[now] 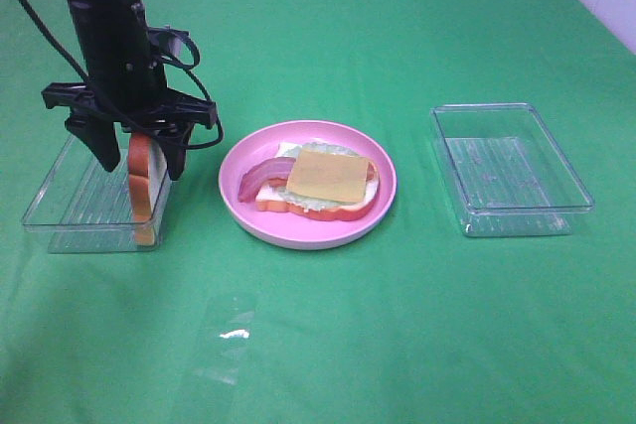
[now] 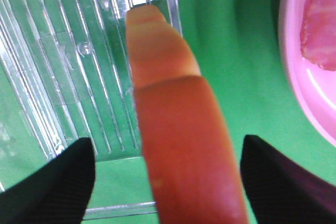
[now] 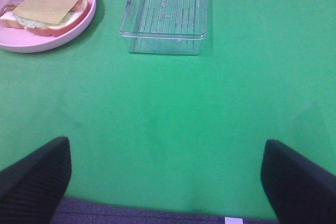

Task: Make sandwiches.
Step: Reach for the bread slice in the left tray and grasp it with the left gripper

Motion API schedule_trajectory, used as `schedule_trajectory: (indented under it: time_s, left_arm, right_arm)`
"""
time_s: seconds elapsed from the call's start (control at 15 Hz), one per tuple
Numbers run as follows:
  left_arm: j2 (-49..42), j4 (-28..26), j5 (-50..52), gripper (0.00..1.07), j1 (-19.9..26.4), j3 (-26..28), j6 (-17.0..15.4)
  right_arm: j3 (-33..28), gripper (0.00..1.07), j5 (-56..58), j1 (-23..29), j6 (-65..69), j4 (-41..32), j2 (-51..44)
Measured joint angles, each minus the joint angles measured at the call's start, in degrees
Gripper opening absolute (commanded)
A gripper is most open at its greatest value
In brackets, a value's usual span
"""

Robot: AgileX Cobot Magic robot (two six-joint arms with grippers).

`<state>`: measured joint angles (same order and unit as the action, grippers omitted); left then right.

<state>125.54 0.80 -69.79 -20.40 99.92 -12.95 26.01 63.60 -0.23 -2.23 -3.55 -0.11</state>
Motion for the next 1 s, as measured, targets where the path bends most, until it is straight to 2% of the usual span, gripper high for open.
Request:
schedule_trajectory:
  time_s: [0.07, 0.53, 0.6, 0.67, 0.8, 0.87, 1.0]
  left_arm:
    - [0.0, 0.2, 0.0, 0.44, 0.0, 0.0, 0.0]
    - [0.0, 0.3, 0.0, 0.44, 0.0, 0.0, -0.5]
    - [0.0, 0.3, 0.0, 0.39, 0.0, 0.0, -1.3]
    - [0.0, 0.3, 0.0, 0.30, 0.0, 0.0, -1.4]
    - [0.0, 0.3, 0.0, 0.05, 0.0, 0.0, -1.7]
    - [0.0, 0.4, 0.0, 0.00, 0.0, 0.0, -1.7]
    - [0.0, 0.4, 0.0, 0.00, 0.0, 0.0, -1.7]
  right_arm:
    - [0.0, 0.94, 0.0, 0.0, 0.0, 0.0, 0.0]
    - [0.0, 0.94, 0.0, 0.0, 0.0, 0.0, 0.0]
    - [0.0, 0.94, 0.0, 0.0, 0.0, 0.0, 0.0]
    - [0.0, 0.94, 0.0, 0.0, 0.0, 0.0, 0.0]
    - [0.0, 0.94, 0.0, 0.0, 0.0, 0.0, 0.0]
    - [0.0, 0.94, 0.0, 0.0, 0.0, 0.0, 0.0]
    - [0.0, 0.94, 0.0, 0.0, 0.0, 0.0, 0.0]
